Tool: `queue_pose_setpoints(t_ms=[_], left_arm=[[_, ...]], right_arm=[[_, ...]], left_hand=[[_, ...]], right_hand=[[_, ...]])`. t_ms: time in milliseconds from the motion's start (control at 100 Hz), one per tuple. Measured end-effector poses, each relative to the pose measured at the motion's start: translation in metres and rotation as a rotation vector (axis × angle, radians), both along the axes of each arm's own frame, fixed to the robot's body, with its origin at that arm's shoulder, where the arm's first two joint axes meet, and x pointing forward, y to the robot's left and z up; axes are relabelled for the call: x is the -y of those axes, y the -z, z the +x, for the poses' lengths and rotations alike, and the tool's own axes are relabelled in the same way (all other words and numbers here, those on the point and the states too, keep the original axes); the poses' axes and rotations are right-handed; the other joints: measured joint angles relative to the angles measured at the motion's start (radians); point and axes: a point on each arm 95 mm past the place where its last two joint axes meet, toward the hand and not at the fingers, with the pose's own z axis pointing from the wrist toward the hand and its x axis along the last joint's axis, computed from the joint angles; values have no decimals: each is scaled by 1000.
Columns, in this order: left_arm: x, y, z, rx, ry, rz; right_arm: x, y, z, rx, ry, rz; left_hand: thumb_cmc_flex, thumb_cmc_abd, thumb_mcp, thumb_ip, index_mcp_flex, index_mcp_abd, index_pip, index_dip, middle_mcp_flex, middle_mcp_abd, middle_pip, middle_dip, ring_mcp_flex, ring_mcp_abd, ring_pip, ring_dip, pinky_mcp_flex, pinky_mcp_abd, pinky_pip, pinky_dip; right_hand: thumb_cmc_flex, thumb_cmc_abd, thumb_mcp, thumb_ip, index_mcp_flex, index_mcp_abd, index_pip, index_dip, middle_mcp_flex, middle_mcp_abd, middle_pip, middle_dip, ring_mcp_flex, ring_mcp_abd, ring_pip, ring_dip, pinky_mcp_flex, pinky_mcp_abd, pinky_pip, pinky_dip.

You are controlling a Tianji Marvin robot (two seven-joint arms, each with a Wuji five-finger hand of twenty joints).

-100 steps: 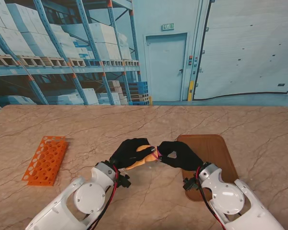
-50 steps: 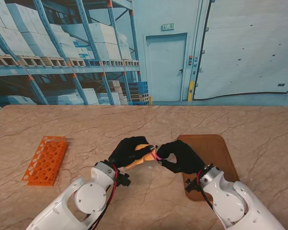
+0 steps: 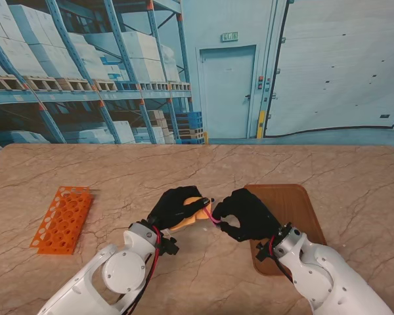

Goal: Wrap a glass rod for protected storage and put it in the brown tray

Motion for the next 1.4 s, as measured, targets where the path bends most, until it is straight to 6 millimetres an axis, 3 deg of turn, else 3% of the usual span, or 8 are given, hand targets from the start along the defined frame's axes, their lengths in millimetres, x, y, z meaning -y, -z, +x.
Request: queue_pose_setpoints(t_ms=[140, 380, 400, 460, 510, 760, 1400], left_arm=[[-4, -1, 1, 13, -21, 2], [-5, -1, 1, 24, -39, 0], [-5, -1, 1, 24, -41, 1], [-5, -1, 1, 23, -44, 3], [-4, -1, 1, 23, -45, 6], [-2, -1, 2, 31, -22, 51], [-1, 1, 3, 32, 55, 129]], right_arm=[[0, -4, -3, 94, -45, -64], [1, -11, -4, 114, -87, -87], [1, -12, -4, 115, -90, -88], [1, -12, -4, 119, -98, -89], [1, -13, -4, 124, -106, -91], [5, -19, -1, 182, -106, -109], [11, -29, 11, 237, -60, -141]], left_hand=[[0, 0, -3, -1, 0, 0, 0, 0, 0, 0, 0, 0, 0, 0, 0, 0, 0, 0, 0, -2], [0, 0, -14, -1, -2, 0, 0, 0, 0, 0, 0, 0, 1, 0, 0, -9, 0, 0, 0, -11], [0, 0, -16, -1, -2, 0, 0, 0, 0, 0, 0, 0, 1, 0, 0, -9, 0, 0, 0, -11], [0, 0, -23, -1, -2, 0, 0, 0, 0, -1, 0, 0, 1, 0, 0, -9, 0, 0, 0, -12], [0, 0, -24, -1, -2, 0, 0, 0, 0, -1, 0, 0, 1, 0, 0, -9, 0, 0, 0, -12], [0, 0, -24, -1, -2, 0, 0, -18, 0, -1, 0, 0, 1, -1, 0, -9, 0, 0, 0, -12], [0, -6, -8, 0, -2, 0, 1, -41, 7, -1, 0, 0, 2, -1, 0, -9, 0, 0, 0, 1]], right_hand=[[0, 0, 0, -20, 0, 0, -6, 0, 0, -10, 0, -9, 0, -8, 0, 0, 2, 0, 5, -7], [0, 0, 0, -21, 0, 0, -9, -1, 0, -22, 0, -10, 0, -19, 0, 0, 2, 0, 6, -20], [0, 0, 0, -41, 0, 0, -10, -1, 0, -22, 0, -10, 0, -19, 0, 0, 2, 0, 6, -22], [0, 0, 0, -41, 4, -1, -19, -1, 0, -23, 0, -10, 0, -21, 0, 0, 2, 0, 6, -25], [0, 0, 2, -42, 10, -40, -22, -1, -4, -26, 0, -10, 0, -24, 0, 0, 2, 0, 6, -25], [-2, -1, 0, -63, 20, -75, -37, -1, -38, -33, -1, -9, -19, -37, -26, -6, 1, 0, 6, -33], [-2, -2, -32, -63, 29, -116, -68, 13, -49, -35, -14, -9, -19, -41, -39, -20, 1, 0, 6, -36]])
